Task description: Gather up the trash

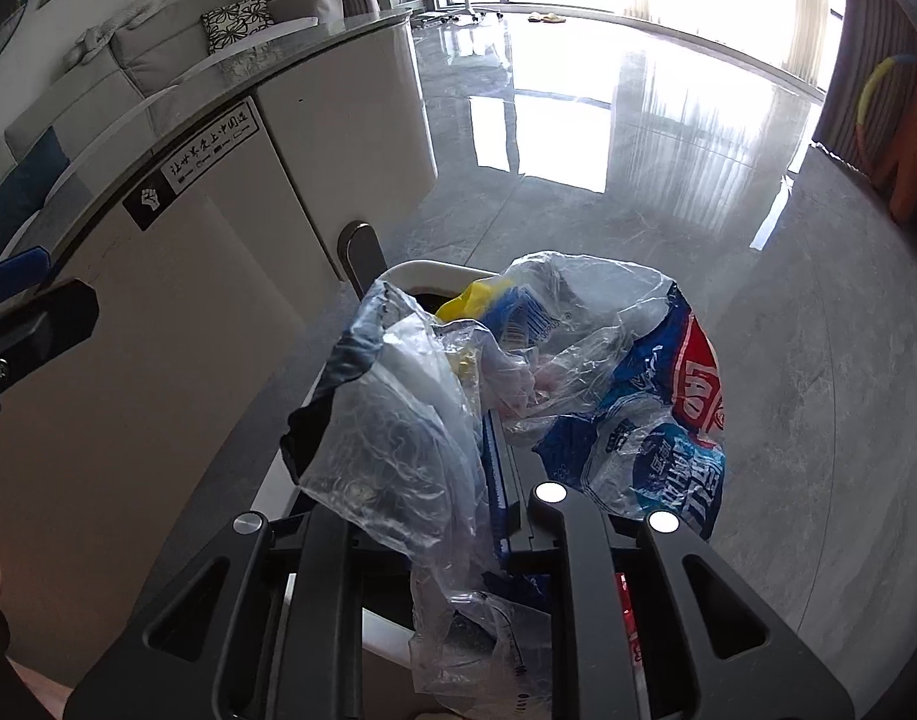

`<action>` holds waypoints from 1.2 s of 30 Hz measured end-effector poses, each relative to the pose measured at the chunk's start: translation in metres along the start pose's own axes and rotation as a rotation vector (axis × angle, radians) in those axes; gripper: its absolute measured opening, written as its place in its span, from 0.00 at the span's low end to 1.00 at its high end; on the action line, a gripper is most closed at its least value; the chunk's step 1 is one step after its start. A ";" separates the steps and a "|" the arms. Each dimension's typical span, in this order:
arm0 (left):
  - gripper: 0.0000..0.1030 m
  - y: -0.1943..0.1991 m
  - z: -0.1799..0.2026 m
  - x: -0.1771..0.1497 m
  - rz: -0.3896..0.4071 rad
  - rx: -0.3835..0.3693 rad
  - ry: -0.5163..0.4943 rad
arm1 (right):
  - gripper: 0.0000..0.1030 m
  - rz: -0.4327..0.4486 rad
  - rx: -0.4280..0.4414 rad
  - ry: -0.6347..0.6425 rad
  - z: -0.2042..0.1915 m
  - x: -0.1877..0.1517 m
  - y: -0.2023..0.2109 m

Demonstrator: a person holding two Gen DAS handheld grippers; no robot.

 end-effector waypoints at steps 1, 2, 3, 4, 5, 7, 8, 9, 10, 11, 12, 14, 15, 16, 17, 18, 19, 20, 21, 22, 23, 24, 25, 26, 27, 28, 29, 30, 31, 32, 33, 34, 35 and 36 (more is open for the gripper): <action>0.95 0.003 -0.001 -0.001 0.000 0.011 0.001 | 0.85 -0.030 -0.024 0.011 0.000 -0.002 -0.009; 0.95 0.006 -0.003 -0.002 0.003 0.020 -0.002 | 0.96 -0.056 -0.046 0.015 0.001 -0.004 -0.016; 0.95 0.008 -0.003 -0.002 0.007 0.026 -0.007 | 0.94 -0.061 -0.060 0.016 0.002 -0.006 -0.021; 0.95 0.011 -0.004 -0.003 0.012 0.031 -0.011 | 0.95 -0.066 -0.069 0.013 0.004 -0.007 -0.023; 0.95 0.015 -0.003 -0.004 0.015 0.037 -0.015 | 0.95 -0.072 -0.069 0.008 0.005 -0.009 -0.025; 0.95 0.020 -0.004 -0.005 0.021 0.045 -0.020 | 0.95 -0.069 -0.074 0.003 0.007 -0.011 -0.024; 0.95 0.023 -0.005 -0.006 0.025 0.047 -0.023 | 0.95 -0.064 -0.071 -0.001 0.007 -0.011 -0.023; 0.95 0.026 -0.005 -0.007 0.028 0.053 -0.026 | 0.95 -0.059 -0.065 -0.002 0.007 -0.011 -0.020; 0.95 0.029 -0.007 -0.008 0.031 0.059 -0.029 | 0.95 -0.053 -0.069 0.002 0.007 -0.010 -0.018; 0.95 0.031 -0.008 -0.009 0.033 0.063 -0.031 | 0.95 -0.045 -0.081 0.011 0.006 -0.010 -0.016; 0.95 0.035 -0.009 -0.010 0.037 0.066 -0.032 | 0.95 -0.043 -0.086 0.017 0.004 -0.009 -0.015; 0.95 0.038 -0.017 -0.013 0.038 0.075 -0.034 | 0.95 -0.038 -0.064 0.026 -0.001 -0.010 -0.010; 0.95 0.040 -0.018 -0.015 0.038 0.081 -0.034 | 0.95 -0.019 -0.048 0.032 -0.004 -0.010 -0.005; 0.95 0.043 -0.020 -0.016 0.038 0.087 -0.031 | 0.95 0.001 -0.024 0.035 -0.008 -0.009 0.002; 0.95 0.045 -0.023 -0.017 0.039 0.091 -0.027 | 0.95 0.014 0.003 0.040 -0.015 -0.008 0.007; 0.95 0.047 -0.025 -0.018 0.040 0.096 -0.023 | 0.95 0.022 0.019 0.046 -0.021 -0.007 0.011; 0.95 0.050 -0.028 -0.019 0.042 0.100 -0.017 | 0.95 0.029 0.030 0.056 -0.027 -0.004 0.013; 0.95 0.053 -0.031 -0.021 0.043 0.103 -0.013 | 0.95 0.035 0.032 0.068 -0.033 -0.001 0.015; 0.95 0.056 -0.033 -0.021 0.044 0.109 -0.011 | 0.95 0.042 0.029 0.081 -0.040 0.002 0.018; 0.95 0.058 -0.036 -0.023 0.045 0.115 -0.010 | 0.95 0.042 0.032 0.091 -0.045 0.004 0.019; 0.95 0.061 -0.038 -0.024 0.048 0.120 -0.009 | 0.95 0.043 0.036 0.098 -0.048 0.005 0.021; 0.95 0.064 -0.040 -0.026 0.052 0.126 -0.006 | 0.95 0.051 0.038 0.103 -0.052 0.006 0.025; 0.95 0.066 -0.043 -0.027 0.053 0.133 -0.004 | 0.95 0.057 0.045 0.107 -0.055 0.007 0.028; 0.95 0.069 -0.046 -0.028 0.055 0.139 0.000 | 0.95 0.065 0.056 0.109 -0.057 0.008 0.033; 0.95 0.073 -0.049 -0.030 0.060 0.146 0.008 | 0.95 0.076 0.067 0.110 -0.060 0.009 0.039; 0.95 0.076 -0.052 -0.031 0.066 0.153 0.016 | 0.95 0.088 0.078 0.113 -0.064 0.010 0.045; 0.95 0.080 -0.055 -0.033 0.069 0.164 0.023 | 0.95 0.104 0.093 0.118 -0.070 0.011 0.052; 0.95 0.085 -0.058 -0.035 0.074 0.177 0.030 | 0.95 0.119 0.105 0.125 -0.077 0.012 0.060; 0.95 0.089 -0.062 -0.037 0.081 0.190 0.038 | 0.95 0.136 0.117 0.133 -0.085 0.013 0.069; 0.95 0.095 -0.066 -0.039 0.088 0.202 0.046 | 0.95 0.152 0.133 0.141 -0.092 0.016 0.077; 0.95 0.101 -0.071 -0.041 0.096 0.216 0.056 | 0.95 0.167 0.152 0.152 -0.101 0.018 0.086; 0.95 0.108 -0.077 -0.043 0.105 0.233 0.068 | 0.95 0.184 0.169 0.165 -0.111 0.018 0.097; 0.95 0.115 -0.083 -0.045 0.114 0.248 0.082 | 0.95 0.202 0.185 0.180 -0.121 0.019 0.107; 0.95 0.123 -0.090 -0.048 0.123 0.262 0.100 | 0.95 0.221 0.202 0.197 -0.132 0.021 0.118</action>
Point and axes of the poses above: each gripper's, at about its wrist camera, not at the fingertips, and y roughly against the way its jaws point, z to its right, x to its top, the point moved 4 cm from there along -y, roughly the way its jaws point, and after that the axes turned 13 degrees about -y, right-handed, at the moved point
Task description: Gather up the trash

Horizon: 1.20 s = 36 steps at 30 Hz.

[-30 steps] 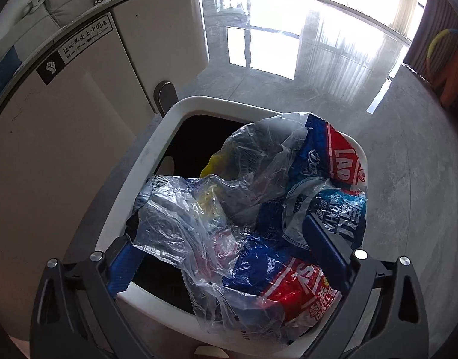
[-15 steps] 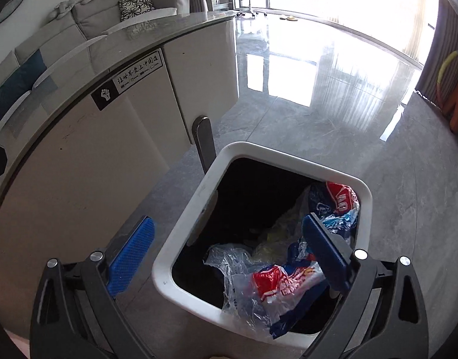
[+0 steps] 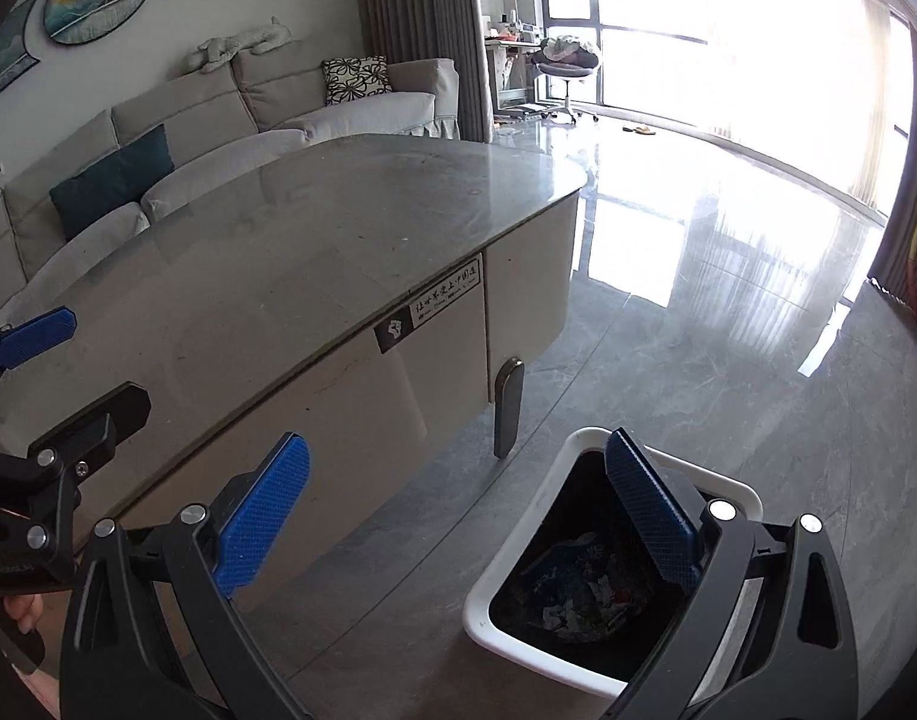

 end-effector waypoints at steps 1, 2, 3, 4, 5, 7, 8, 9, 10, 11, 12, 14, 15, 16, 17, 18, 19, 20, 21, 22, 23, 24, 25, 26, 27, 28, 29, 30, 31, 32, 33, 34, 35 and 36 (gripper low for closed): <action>0.95 0.005 -0.009 -0.002 0.007 0.015 0.023 | 0.95 0.018 0.016 0.015 -0.011 0.006 0.007; 0.95 0.011 -0.020 -0.003 0.017 0.025 0.046 | 0.95 0.036 0.033 0.028 -0.024 0.011 0.015; 0.95 0.017 -0.030 -0.004 0.024 0.035 0.068 | 0.95 0.055 0.032 0.040 -0.034 0.017 0.021; 0.95 0.023 -0.041 -0.006 0.030 0.055 0.087 | 0.95 0.070 0.038 0.053 -0.046 0.023 0.026; 0.95 0.028 -0.053 -0.008 0.036 0.087 0.107 | 0.95 0.079 0.062 0.066 -0.057 0.028 0.030; 0.95 0.042 -0.077 -0.011 0.053 0.133 0.156 | 0.95 0.102 0.114 0.079 -0.079 0.036 0.037; 0.95 0.049 -0.090 -0.013 0.058 0.159 0.181 | 0.95 0.110 0.131 0.089 -0.091 0.039 0.039; 0.95 0.057 -0.101 -0.016 0.067 0.189 0.207 | 0.95 0.114 0.148 0.102 -0.103 0.041 0.040; 0.95 0.066 -0.113 -0.019 0.080 0.223 0.232 | 0.95 0.119 0.166 0.111 -0.115 0.043 0.041; 0.95 0.074 -0.124 -0.021 0.090 0.259 0.256 | 0.95 0.126 0.189 0.117 -0.128 0.046 0.041; 0.95 0.082 -0.134 -0.025 0.094 0.297 0.278 | 0.95 0.130 0.214 0.122 -0.141 0.048 0.042; 0.95 0.097 -0.154 -0.033 0.097 0.388 0.316 | 0.95 0.136 0.262 0.134 -0.168 0.053 0.042; 0.95 0.102 -0.163 -0.037 0.086 0.446 0.326 | 0.95 0.138 0.283 0.143 -0.180 0.054 0.042; 0.95 0.105 -0.172 -0.042 0.067 0.501 0.328 | 0.95 0.137 0.302 0.156 -0.193 0.055 0.040; 0.95 0.108 -0.179 -0.047 0.056 0.531 0.335 | 0.95 0.135 0.319 0.169 -0.205 0.056 0.038; 0.95 0.111 -0.189 -0.051 0.048 0.537 0.353 | 0.95 0.135 0.332 0.180 -0.216 0.056 0.036; 0.95 0.112 -0.197 -0.055 0.039 0.531 0.376 | 0.95 0.139 0.345 0.189 -0.225 0.055 0.037; 0.95 0.113 -0.203 -0.060 0.034 0.525 0.402 | 0.95 0.148 0.357 0.195 -0.234 0.055 0.036; 0.95 0.113 -0.210 -0.065 0.028 0.512 0.431 | 0.95 0.156 0.367 0.200 -0.239 0.053 0.036; 0.95 0.113 -0.216 -0.069 0.018 0.492 0.459 | 0.95 0.167 0.376 0.209 -0.243 0.050 0.036; 0.95 0.112 -0.220 -0.073 0.003 0.476 0.481 | 0.95 0.183 0.377 0.222 -0.244 0.048 0.035; 0.95 0.110 -0.225 -0.077 -0.017 0.465 0.497 | 0.95 0.202 0.369 0.238 -0.245 0.044 0.034; 0.95 0.108 -0.228 -0.081 -0.033 0.461 0.508 | 0.95 0.215 0.359 0.254 -0.245 0.039 0.033; 0.95 0.107 -0.228 -0.085 -0.046 0.462 0.513 | 0.95 0.216 0.353 0.265 -0.242 0.035 0.031; 0.95 0.105 -0.228 -0.086 -0.058 0.460 0.511 | 0.95 0.205 0.352 0.266 -0.240 0.032 0.028; 0.95 0.102 -0.229 -0.087 -0.068 0.455 0.510 | 0.95 0.188 0.357 0.261 -0.239 0.030 0.025; 0.95 0.100 -0.228 -0.090 -0.077 0.451 0.505 | 0.95 0.176 0.357 0.251 -0.238 0.031 0.021; 0.95 0.098 -0.227 -0.091 -0.087 0.454 0.491 | 0.95 0.170 0.356 0.235 -0.238 0.031 0.020; 0.95 0.096 -0.225 -0.091 -0.101 0.470 0.473 | 0.96 0.163 0.361 0.216 -0.237 0.033 0.017; 0.95 0.096 -0.222 -0.094 -0.116 0.495 0.449 | 0.95 0.151 0.370 0.196 -0.236 0.034 0.014; 0.95 0.094 -0.219 -0.093 -0.126 0.511 0.425 | 0.95 0.136 0.379 0.176 -0.232 0.033 0.013; 0.95 0.094 -0.215 -0.094 -0.135 0.523 0.405 | 0.95 0.123 0.383 0.158 -0.230 0.032 0.011; 0.95 0.092 -0.213 -0.093 -0.143 0.535 0.391 | 0.95 0.114 0.385 0.144 -0.228 0.032 0.009; 0.95 0.092 -0.209 -0.093 -0.149 0.537 0.377 | 0.95 0.111 0.381 0.132 -0.226 0.032 0.008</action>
Point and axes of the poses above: each gripper's, at about its wrist camera, not at the fingertips, and y roughly against the way its jaws point, z to its right, x to its top, the point moved 4 cm from there along -y, roughly the way its jaws point, and after that the axes turned 13 degrees about -y, right-handed, at the moved point
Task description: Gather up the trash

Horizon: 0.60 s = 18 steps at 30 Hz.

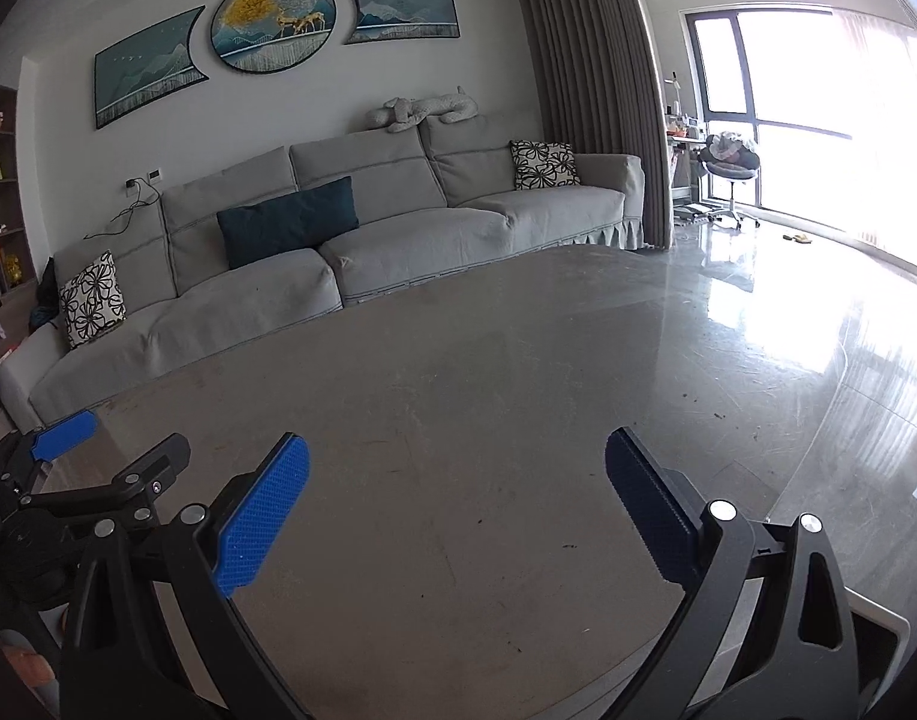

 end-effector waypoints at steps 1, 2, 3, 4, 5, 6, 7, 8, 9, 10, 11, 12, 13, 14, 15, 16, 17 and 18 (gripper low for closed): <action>0.95 0.002 0.003 0.000 0.002 -0.006 -0.013 | 0.95 0.002 -0.008 -0.009 0.002 0.001 0.000; 0.95 0.006 0.007 0.000 0.006 -0.008 -0.024 | 0.95 0.003 -0.010 -0.016 0.002 0.002 0.000; 0.95 0.008 0.008 0.000 0.011 -0.005 -0.030 | 0.95 0.007 -0.008 -0.022 0.003 0.001 0.005; 0.95 0.011 0.010 0.001 0.018 -0.008 -0.034 | 0.95 0.010 -0.007 -0.027 0.003 0.001 0.006; 0.95 0.016 0.012 0.001 0.027 -0.010 -0.040 | 0.95 0.014 -0.005 -0.029 0.003 0.000 0.009; 0.95 0.019 0.013 0.001 0.033 -0.007 -0.042 | 0.95 0.018 -0.006 -0.029 0.002 0.001 0.009; 0.95 0.022 0.015 0.000 0.038 -0.006 -0.042 | 0.95 0.020 -0.010 -0.025 0.001 0.001 0.009; 0.95 0.023 0.017 0.000 0.038 -0.012 -0.044 | 0.95 0.021 -0.016 -0.017 0.000 0.000 0.008; 0.95 0.023 0.018 0.001 0.037 -0.014 -0.044 | 0.95 0.022 -0.023 -0.008 -0.002 -0.001 0.008; 0.95 0.023 0.018 0.000 0.037 -0.013 -0.044 | 0.95 0.022 -0.026 0.000 -0.003 -0.002 0.007; 0.95 0.023 0.018 0.000 0.035 -0.015 -0.045 | 0.95 0.022 -0.028 0.007 -0.004 -0.003 0.007; 0.95 0.021 0.017 0.001 0.034 -0.018 -0.044 | 0.95 0.022 -0.029 0.014 -0.007 -0.005 0.007; 0.95 0.021 0.017 0.000 0.033 -0.026 -0.043 | 0.95 0.023 -0.030 0.022 -0.007 -0.006 0.008; 0.95 0.020 0.016 0.000 0.029 -0.036 -0.040 | 0.95 0.026 -0.033 0.030 -0.009 -0.007 0.008; 0.95 0.019 0.015 0.000 0.026 -0.039 -0.036 | 0.95 0.029 -0.036 0.038 -0.011 -0.008 0.008; 0.95 0.019 0.014 0.000 0.025 -0.041 -0.032 | 0.95 0.031 -0.037 0.045 -0.013 -0.008 0.008; 0.95 0.019 0.013 0.000 0.025 -0.046 -0.028 | 0.95 0.030 -0.037 0.050 -0.016 -0.008 0.007; 0.95 0.019 0.012 0.000 0.025 -0.051 -0.026 | 0.95 0.030 -0.036 0.054 -0.018 -0.009 0.007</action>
Point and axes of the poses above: each gripper's, at about its wrist camera, not at the fingertips, and y roughly against the way its jaws point, z to its right, x to its top, the point moved 4 cm from there along -y, roughly the way its jaws point, and after that the axes turned 13 degrees about -y, right-handed, at the moved point
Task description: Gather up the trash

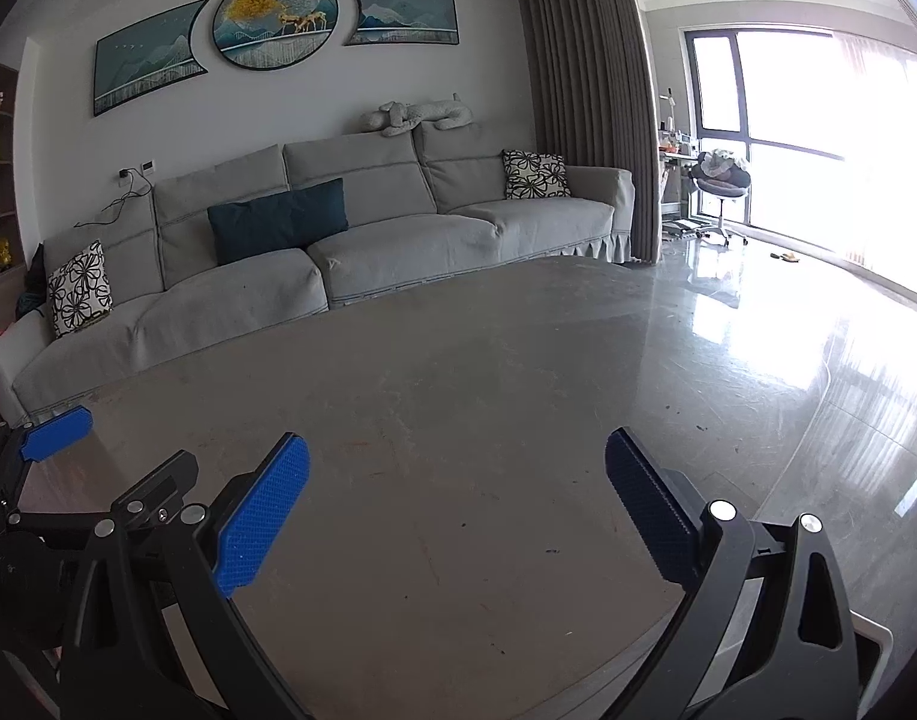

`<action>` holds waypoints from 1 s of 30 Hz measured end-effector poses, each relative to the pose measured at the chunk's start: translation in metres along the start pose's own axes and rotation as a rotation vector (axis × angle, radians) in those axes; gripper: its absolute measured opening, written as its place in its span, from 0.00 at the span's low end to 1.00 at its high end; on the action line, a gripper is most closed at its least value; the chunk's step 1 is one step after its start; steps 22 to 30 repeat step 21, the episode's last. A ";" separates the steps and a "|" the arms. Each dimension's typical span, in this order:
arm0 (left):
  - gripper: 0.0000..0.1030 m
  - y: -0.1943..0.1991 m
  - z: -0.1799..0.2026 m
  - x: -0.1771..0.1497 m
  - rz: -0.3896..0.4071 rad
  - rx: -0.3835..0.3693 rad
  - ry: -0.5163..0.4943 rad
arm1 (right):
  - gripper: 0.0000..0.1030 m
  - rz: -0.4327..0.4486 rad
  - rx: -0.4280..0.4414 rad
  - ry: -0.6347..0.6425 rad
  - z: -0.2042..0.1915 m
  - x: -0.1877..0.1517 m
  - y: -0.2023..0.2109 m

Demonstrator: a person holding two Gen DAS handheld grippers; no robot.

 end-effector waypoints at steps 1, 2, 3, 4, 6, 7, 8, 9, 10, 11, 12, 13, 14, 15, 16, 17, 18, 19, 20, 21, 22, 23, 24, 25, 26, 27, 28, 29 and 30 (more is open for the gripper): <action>0.95 0.000 -0.001 0.000 0.000 -0.003 0.001 | 0.95 0.001 0.000 0.004 -0.002 -0.001 0.000; 0.95 -0.001 -0.001 0.001 0.000 -0.008 0.000 | 0.95 0.002 -0.002 0.011 -0.004 -0.001 -0.001; 0.95 -0.002 -0.002 0.001 -0.002 -0.003 -0.002 | 0.95 0.006 -0.007 0.016 -0.005 -0.002 0.000; 0.95 -0.003 -0.002 0.000 -0.004 0.001 -0.001 | 0.95 0.011 -0.016 0.023 -0.004 -0.003 0.001; 0.95 -0.005 -0.003 0.000 -0.009 -0.011 -0.001 | 0.95 0.015 -0.023 0.031 -0.007 -0.003 0.000; 0.95 -0.006 -0.003 0.000 -0.010 -0.011 0.002 | 0.95 0.016 -0.025 0.031 -0.006 -0.003 0.000; 0.95 -0.006 -0.004 0.000 -0.008 -0.011 0.004 | 0.95 0.017 -0.025 0.030 -0.007 -0.003 0.000; 0.95 -0.006 -0.005 -0.001 -0.008 -0.013 0.005 | 0.95 0.017 -0.022 0.027 -0.006 -0.003 -0.001; 0.95 -0.006 -0.006 -0.001 -0.008 -0.011 0.007 | 0.95 0.017 -0.022 0.026 -0.006 -0.003 -0.001; 0.95 -0.006 -0.007 -0.001 -0.007 -0.011 0.008 | 0.95 0.018 -0.023 0.024 -0.006 -0.002 -0.001; 0.95 -0.006 -0.008 0.000 -0.007 -0.016 0.008 | 0.95 0.018 -0.022 0.021 -0.006 -0.002 -0.002; 0.95 -0.006 -0.008 0.000 -0.010 -0.016 0.009 | 0.95 0.018 -0.021 0.019 -0.004 -0.002 -0.001; 0.95 -0.007 -0.009 0.000 -0.012 -0.015 0.011 | 0.95 0.018 -0.022 0.019 -0.004 -0.002 -0.001; 0.95 -0.007 -0.010 0.000 -0.013 -0.015 0.016 | 0.95 0.019 -0.022 0.020 -0.004 -0.002 -0.001; 0.95 -0.008 -0.011 0.000 -0.013 -0.016 0.020 | 0.95 0.019 -0.024 0.021 -0.004 -0.003 -0.001; 0.95 -0.008 -0.011 0.000 -0.015 -0.020 0.020 | 0.95 0.019 -0.025 0.022 -0.004 -0.003 -0.001; 0.95 -0.009 -0.011 0.000 -0.016 -0.027 0.019 | 0.95 0.021 -0.026 0.022 -0.004 -0.004 0.000; 0.95 -0.010 -0.012 0.000 -0.016 -0.032 0.016 | 0.95 0.022 -0.026 0.022 -0.004 -0.004 0.000; 0.95 -0.011 -0.012 -0.001 -0.018 -0.029 0.016 | 0.95 0.021 -0.027 0.023 -0.004 -0.004 0.000; 0.95 -0.011 -0.013 -0.001 -0.017 -0.025 0.015 | 0.95 0.021 -0.027 0.023 -0.003 -0.004 0.000; 0.95 -0.011 -0.013 -0.001 -0.017 -0.025 0.015 | 0.95 0.021 -0.027 0.023 -0.003 -0.004 0.000; 0.95 -0.011 -0.013 -0.001 -0.017 -0.025 0.015 | 0.95 0.021 -0.027 0.023 -0.003 -0.004 0.000; 0.95 -0.011 -0.013 -0.001 -0.017 -0.025 0.015 | 0.95 0.021 -0.027 0.023 -0.003 -0.004 0.000; 0.95 -0.011 -0.013 -0.001 -0.017 -0.025 0.015 | 0.95 0.021 -0.027 0.023 -0.003 -0.004 0.000; 0.95 -0.011 -0.013 -0.001 -0.017 -0.025 0.015 | 0.95 0.021 -0.027 0.023 -0.003 -0.004 0.000; 0.95 -0.011 -0.013 -0.001 -0.017 -0.025 0.015 | 0.95 0.021 -0.027 0.023 -0.003 -0.004 0.000; 0.95 -0.011 -0.013 -0.001 -0.017 -0.025 0.015 | 0.95 0.021 -0.027 0.023 -0.003 -0.004 0.000; 0.95 -0.011 -0.013 -0.001 -0.017 -0.025 0.015 | 0.95 0.021 -0.027 0.023 -0.003 -0.004 0.000; 0.95 -0.011 -0.013 -0.001 -0.017 -0.025 0.015 | 0.95 0.021 -0.027 0.023 -0.003 -0.004 0.000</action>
Point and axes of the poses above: each gripper's, at about its wrist camera, not at the fingertips, and y roughly against the way its jaws point, z to its right, x to its top, the point moved 4 cm from there along -y, roughly the way its jaws point, and after that the axes turned 13 degrees about -y, right-handed, at the moved point
